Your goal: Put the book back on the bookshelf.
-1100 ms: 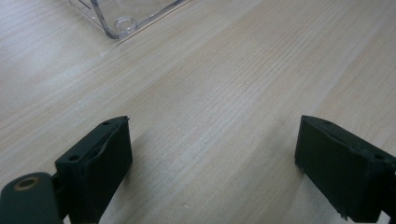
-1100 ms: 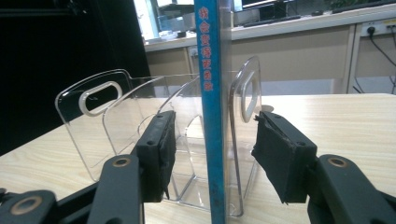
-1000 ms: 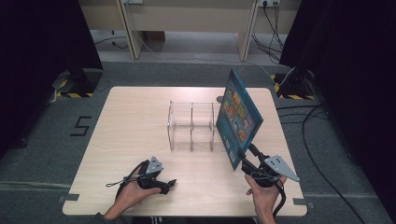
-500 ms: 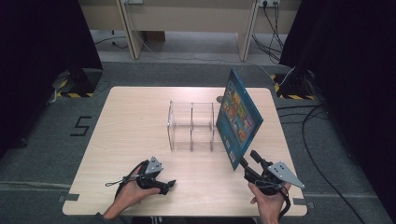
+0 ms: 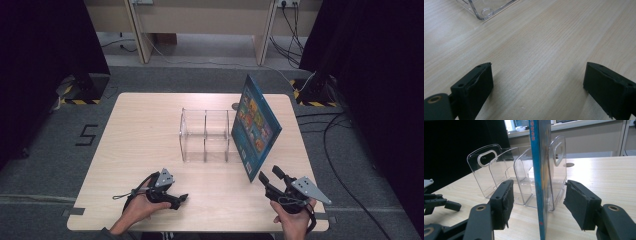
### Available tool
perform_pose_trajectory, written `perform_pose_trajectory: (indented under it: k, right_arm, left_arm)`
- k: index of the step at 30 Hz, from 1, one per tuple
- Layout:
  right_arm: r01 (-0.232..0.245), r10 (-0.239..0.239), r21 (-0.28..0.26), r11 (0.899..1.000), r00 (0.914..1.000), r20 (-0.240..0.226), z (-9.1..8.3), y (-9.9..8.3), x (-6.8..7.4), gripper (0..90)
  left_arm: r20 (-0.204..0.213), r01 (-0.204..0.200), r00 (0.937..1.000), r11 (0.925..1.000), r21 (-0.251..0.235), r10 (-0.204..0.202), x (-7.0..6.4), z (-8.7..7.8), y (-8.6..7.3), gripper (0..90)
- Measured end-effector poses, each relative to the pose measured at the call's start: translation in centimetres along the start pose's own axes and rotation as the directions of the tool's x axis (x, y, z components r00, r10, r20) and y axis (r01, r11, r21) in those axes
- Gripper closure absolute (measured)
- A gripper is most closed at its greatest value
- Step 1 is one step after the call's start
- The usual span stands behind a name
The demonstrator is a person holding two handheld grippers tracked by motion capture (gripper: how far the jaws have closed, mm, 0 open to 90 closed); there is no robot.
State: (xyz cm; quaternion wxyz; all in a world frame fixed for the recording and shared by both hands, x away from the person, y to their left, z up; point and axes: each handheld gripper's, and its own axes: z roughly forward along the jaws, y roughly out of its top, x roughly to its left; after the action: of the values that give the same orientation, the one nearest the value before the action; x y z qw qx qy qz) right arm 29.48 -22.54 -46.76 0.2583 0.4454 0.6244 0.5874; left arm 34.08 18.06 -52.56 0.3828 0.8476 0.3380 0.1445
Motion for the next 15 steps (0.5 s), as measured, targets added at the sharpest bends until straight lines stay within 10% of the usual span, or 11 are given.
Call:
perform_pose_trajectory:
  k: [15]
  right_arm:
    - [0.010,-0.010,0.020,1.000,0.9998,-0.015,-0.47,-0.37,-0.12,36.1]
  left_arm:
    - [0.009,-0.009,0.9999,0.9999,0.007,0.009,-0.13,0.05,-0.01,4.7]
